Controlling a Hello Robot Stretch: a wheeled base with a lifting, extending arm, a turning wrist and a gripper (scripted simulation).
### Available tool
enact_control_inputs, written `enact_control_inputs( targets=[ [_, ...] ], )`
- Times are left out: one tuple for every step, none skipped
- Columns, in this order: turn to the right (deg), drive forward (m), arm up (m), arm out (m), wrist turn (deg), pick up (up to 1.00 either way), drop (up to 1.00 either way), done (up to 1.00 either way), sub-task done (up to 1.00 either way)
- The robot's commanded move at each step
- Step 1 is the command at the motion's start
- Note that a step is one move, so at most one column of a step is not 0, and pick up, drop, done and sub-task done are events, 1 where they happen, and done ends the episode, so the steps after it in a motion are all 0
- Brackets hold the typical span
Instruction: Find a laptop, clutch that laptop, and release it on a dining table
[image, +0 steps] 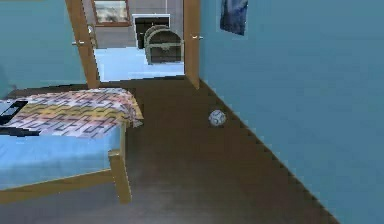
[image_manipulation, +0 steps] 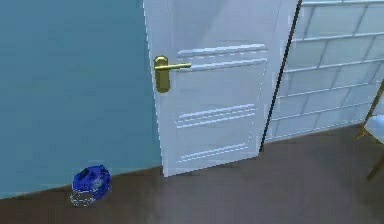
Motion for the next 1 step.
enact_control_inputs(
  targets=[
    [-45.0,0.0,0.0,0.0,0.0,0.0,0.0,0.0,0.0]
  ],
)
